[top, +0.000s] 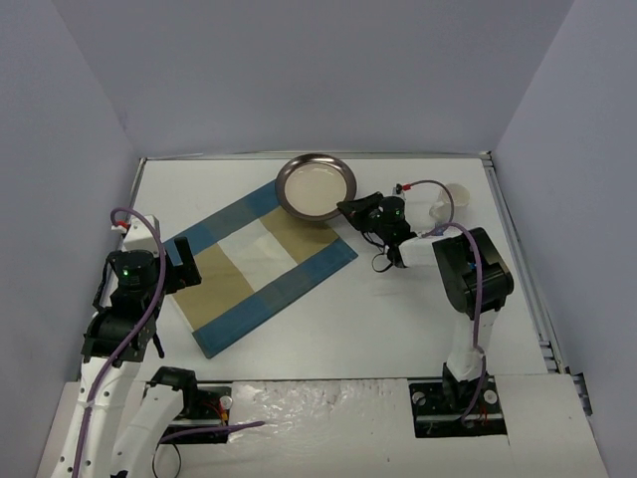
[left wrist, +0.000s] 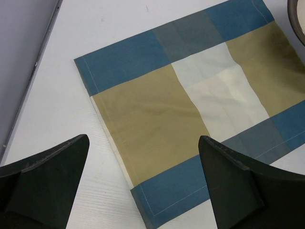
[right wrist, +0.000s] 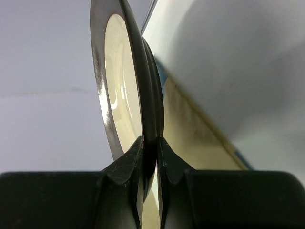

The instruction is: Set the dinner table for one person

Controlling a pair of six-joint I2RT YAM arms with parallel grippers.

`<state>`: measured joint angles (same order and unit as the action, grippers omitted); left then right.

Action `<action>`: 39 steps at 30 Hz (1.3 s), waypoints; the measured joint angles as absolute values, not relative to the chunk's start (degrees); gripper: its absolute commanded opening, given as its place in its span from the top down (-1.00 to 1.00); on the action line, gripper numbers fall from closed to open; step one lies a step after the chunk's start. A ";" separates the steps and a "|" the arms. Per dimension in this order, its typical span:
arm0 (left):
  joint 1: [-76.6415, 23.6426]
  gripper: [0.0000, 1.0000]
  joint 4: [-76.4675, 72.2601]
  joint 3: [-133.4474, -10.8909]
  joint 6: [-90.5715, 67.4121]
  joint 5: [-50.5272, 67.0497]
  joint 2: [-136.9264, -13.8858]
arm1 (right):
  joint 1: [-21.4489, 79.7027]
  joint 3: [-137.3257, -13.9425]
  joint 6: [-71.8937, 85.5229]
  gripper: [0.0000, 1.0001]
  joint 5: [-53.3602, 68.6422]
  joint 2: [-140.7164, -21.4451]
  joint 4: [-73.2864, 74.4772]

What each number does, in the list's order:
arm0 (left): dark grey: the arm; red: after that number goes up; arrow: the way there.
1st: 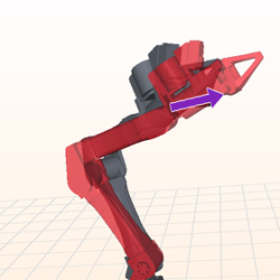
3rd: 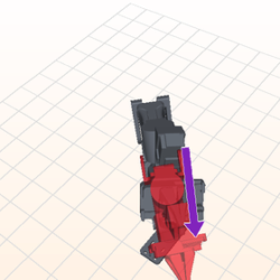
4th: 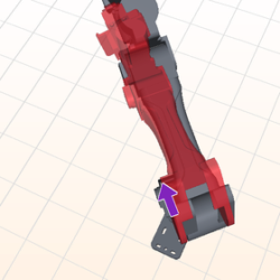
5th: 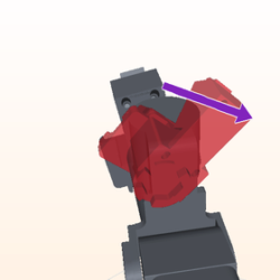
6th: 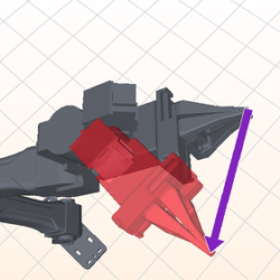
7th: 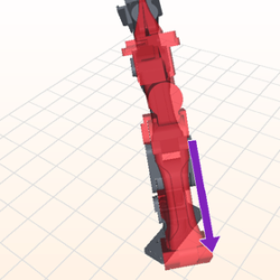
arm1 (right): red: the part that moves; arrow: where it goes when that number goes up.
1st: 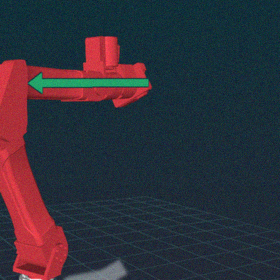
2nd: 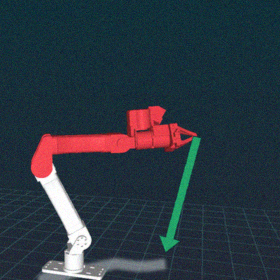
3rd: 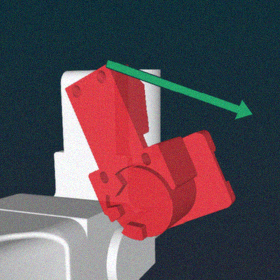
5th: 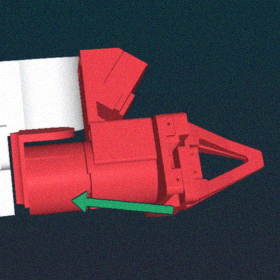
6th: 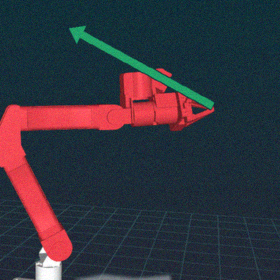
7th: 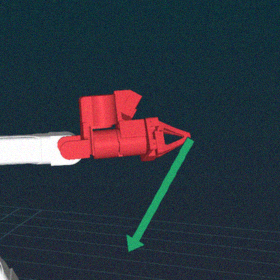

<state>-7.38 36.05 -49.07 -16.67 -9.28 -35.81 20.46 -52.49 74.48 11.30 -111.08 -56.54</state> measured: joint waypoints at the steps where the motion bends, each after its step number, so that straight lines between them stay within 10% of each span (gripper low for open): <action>1: -7.38 -0.94 36.05 -49.04 -16.67 -9.28 -35.83 | 20.73 -52.99 74.10 1.00 13.51 -111.05 -55.80; 39: -6.98 -0.94 36.01 -48.95 -16.67 -9.26 -35.70 | 37.82 -62.28 65.93 1.00 32.16 -120.18 -46.80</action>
<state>-6.98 36.01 -48.95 -16.67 -9.26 -35.70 37.82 -62.28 65.93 32.16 -120.18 -46.80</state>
